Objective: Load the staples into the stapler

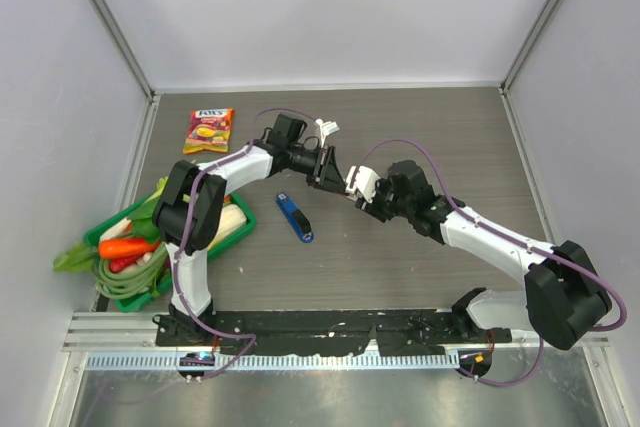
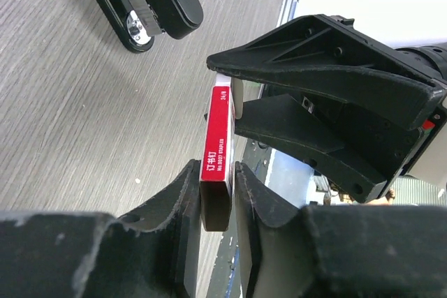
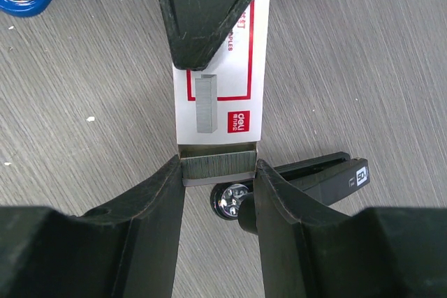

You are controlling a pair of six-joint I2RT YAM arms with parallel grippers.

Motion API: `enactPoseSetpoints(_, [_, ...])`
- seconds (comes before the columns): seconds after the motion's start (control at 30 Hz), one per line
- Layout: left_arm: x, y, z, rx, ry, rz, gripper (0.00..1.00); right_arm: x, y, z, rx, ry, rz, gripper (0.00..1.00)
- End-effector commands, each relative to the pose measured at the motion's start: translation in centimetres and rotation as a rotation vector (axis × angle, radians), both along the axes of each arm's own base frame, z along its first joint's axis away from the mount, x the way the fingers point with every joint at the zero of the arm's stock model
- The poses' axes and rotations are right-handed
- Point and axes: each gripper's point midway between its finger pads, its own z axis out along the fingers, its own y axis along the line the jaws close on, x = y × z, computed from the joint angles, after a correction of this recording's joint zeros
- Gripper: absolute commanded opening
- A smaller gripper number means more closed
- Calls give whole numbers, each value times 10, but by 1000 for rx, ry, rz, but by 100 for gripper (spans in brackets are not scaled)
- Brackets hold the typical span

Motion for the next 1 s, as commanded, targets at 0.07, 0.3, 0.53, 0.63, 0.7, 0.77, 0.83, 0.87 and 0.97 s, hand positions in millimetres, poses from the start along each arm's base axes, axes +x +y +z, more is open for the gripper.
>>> enactPoseSetpoints(0.07, [7, -2, 12, -8, -48, 4, 23, 11, 8, 29, 56, -65, 0, 23])
enactPoseSetpoints(0.3, [16, 6, 16, -9, -57, 36, 20, 11, 7, 28, 47, -67, -1, 24])
enactPoseSetpoints(0.53, [24, 17, 23, -26, -57, 66, 21, 12, 6, 28, 43, -71, -9, 24])
enactPoseSetpoints(0.63, [25, 20, 26, -35, -57, 67, 22, 13, 5, 27, 41, -73, -14, 24])
enactPoseSetpoints(0.7, [25, 21, 28, -39, -55, 68, 22, 13, 5, 27, 39, -75, -16, 24])
enactPoseSetpoints(0.77, [25, 22, 29, -44, -49, 65, 24, 13, 5, 26, 37, -72, -16, 24])
enactPoseSetpoints(0.83, [25, 23, 29, -48, -48, 65, 24, 14, 5, 26, 37, -73, -20, 24])
enactPoseSetpoints(0.87, [25, 24, 29, -48, -46, 65, 24, 14, 4, 26, 37, -73, -21, 24])
enactPoseSetpoints(0.97, [26, 26, 31, -52, -48, 70, 24, 14, 3, 24, 33, -70, -24, 24])
